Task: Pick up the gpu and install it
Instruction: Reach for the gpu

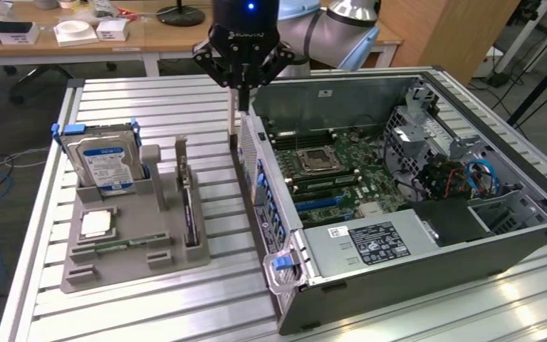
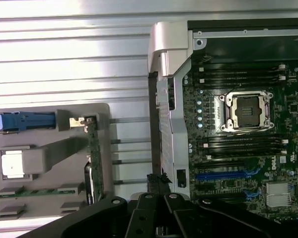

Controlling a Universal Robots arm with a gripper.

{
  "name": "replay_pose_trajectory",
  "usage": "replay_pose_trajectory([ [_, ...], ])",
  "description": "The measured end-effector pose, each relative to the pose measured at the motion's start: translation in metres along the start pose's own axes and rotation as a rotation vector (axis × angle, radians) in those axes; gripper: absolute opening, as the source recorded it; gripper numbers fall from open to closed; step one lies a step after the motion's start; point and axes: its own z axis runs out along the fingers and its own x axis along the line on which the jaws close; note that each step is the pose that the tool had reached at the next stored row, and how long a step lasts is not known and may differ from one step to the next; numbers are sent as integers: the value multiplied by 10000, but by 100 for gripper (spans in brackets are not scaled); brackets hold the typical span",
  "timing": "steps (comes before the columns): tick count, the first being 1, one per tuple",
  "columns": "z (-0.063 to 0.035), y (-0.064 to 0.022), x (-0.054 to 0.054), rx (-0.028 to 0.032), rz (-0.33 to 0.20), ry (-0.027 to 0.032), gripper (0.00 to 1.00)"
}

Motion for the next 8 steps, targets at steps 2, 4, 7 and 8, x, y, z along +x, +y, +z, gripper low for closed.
replay_pose_trajectory([
  [2,0,-1,20,0,1,0,11],
  [4,0,-3,40,0,1,0,11],
  [7,-1,-5,70,0,0,0,11],
  [8,-1,-6,81,0,0,0,11],
])
